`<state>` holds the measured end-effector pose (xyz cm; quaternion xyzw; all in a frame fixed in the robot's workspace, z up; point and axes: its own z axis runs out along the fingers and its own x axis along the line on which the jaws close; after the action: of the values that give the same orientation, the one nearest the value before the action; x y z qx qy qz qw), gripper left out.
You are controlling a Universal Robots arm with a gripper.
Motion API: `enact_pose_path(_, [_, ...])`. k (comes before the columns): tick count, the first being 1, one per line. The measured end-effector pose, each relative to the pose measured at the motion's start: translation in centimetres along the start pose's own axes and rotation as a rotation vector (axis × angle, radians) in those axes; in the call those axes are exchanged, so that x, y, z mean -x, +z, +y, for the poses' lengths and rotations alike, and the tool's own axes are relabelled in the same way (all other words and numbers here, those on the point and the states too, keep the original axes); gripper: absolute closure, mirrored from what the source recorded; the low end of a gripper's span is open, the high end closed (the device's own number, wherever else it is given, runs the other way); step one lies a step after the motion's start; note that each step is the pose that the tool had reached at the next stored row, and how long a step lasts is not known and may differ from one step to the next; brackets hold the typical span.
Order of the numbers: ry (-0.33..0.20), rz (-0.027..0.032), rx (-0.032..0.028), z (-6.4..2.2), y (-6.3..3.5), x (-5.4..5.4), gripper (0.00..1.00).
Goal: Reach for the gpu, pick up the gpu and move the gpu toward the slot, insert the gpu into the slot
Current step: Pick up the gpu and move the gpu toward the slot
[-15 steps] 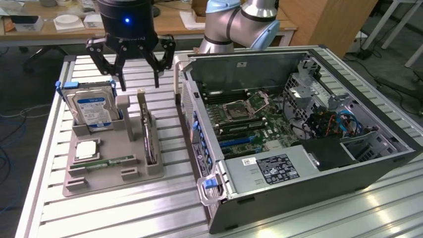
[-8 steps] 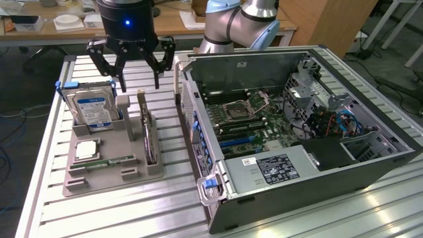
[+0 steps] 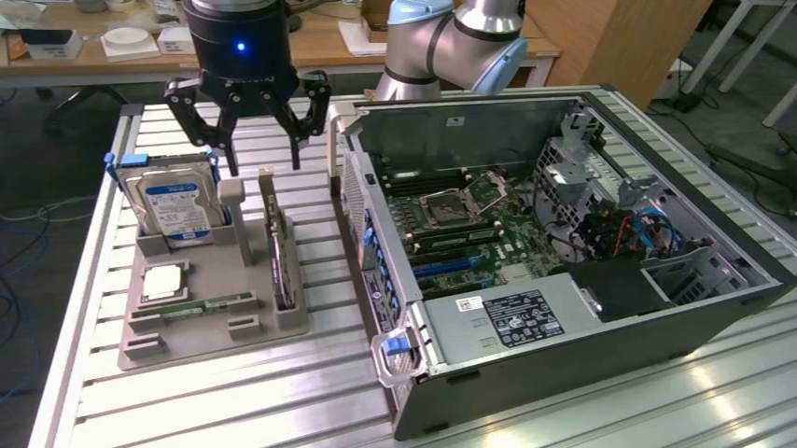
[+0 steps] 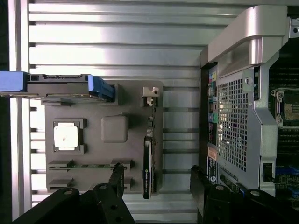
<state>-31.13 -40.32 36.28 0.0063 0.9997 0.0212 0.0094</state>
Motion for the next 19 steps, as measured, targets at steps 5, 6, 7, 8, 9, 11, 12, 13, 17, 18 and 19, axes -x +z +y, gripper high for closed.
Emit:
enact_pose_path(5, [0.000, 0.0000, 0.0000, -0.01, 0.21, 0.00, 0.32])
enact_pose_path(6, [0.000, -0.0001, 0.0001, -0.01, 0.25, 0.00, 0.32])
enact_pose_path(7, [0.000, 0.0000, 0.0000, -0.01, 0.29, -0.01, 0.32])
enact_pose_path(8, [0.000, -0.0001, 0.0001, -0.01, 0.33, -0.01, 0.32])
enact_pose_path(9, [0.000, -0.0001, 0.0000, -0.01, 0.37, -0.01, 0.32])
enact_pose_path(11, [0.000, 0.0000, 0.0000, -0.02, 0.45, -0.01, 0.32])
enact_pose_path(12, [0.000, 0.0000, 0.0000, -0.02, 0.49, -0.01, 0.32])
enact_pose_path(13, [0.000, -0.0001, 0.0000, -0.02, 0.53, -0.01, 0.32])
enact_pose_path(17, [0.000, -0.0001, 0.0000, -0.03, 0.68, -0.01, 0.32])
enact_pose_path(18, [0.000, 0.0000, 0.0000, -0.03, 0.72, -0.01, 0.32])
enact_pose_path(19, [0.000, 0.0000, 0.0000, -0.03, 0.76, -0.01, 0.32])
